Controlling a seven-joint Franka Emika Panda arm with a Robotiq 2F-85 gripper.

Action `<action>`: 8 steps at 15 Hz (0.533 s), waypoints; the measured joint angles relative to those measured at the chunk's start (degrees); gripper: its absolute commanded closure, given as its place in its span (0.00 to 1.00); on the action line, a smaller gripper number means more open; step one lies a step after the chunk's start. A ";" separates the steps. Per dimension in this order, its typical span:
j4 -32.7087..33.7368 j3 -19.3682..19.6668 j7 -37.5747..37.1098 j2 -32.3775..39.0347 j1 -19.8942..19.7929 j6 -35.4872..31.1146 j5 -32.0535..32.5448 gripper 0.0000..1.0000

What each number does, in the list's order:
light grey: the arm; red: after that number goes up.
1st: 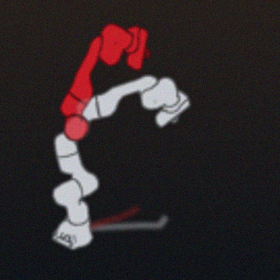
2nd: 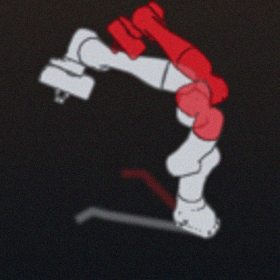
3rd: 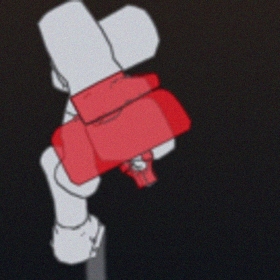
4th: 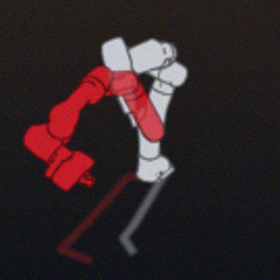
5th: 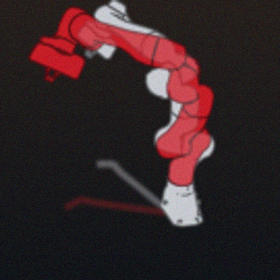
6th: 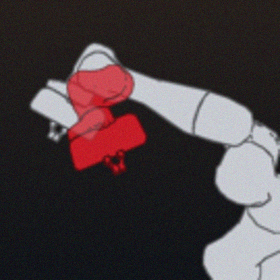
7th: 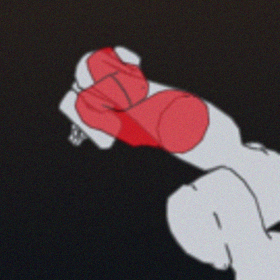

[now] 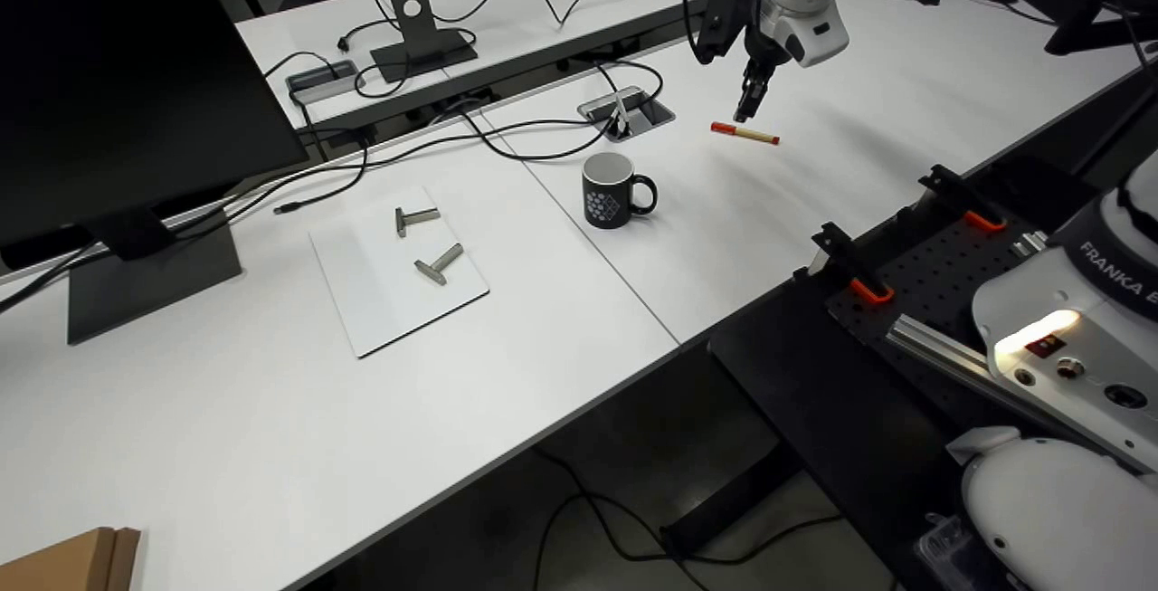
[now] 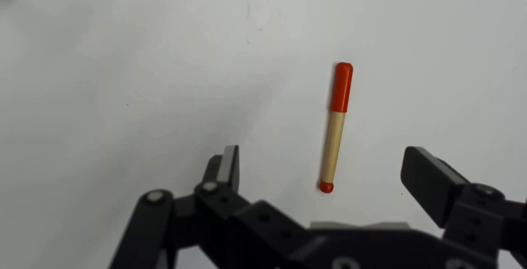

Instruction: Put the pen inside the mug cup

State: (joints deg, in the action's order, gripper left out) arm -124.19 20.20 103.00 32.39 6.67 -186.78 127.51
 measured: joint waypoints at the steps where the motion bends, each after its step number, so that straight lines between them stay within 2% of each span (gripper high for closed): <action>1: 0.78 2.01 0.00 1.22 1.89 -1.17 -1.29 0.00; 4: 3.67 5.61 -0.09 4.35 5.19 -5.34 -3.18 0.00; 8: 5.00 6.29 -0.12 5.47 5.66 -6.45 -3.38 0.00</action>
State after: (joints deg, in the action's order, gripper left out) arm -119.19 26.49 102.88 37.86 12.33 -193.23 124.13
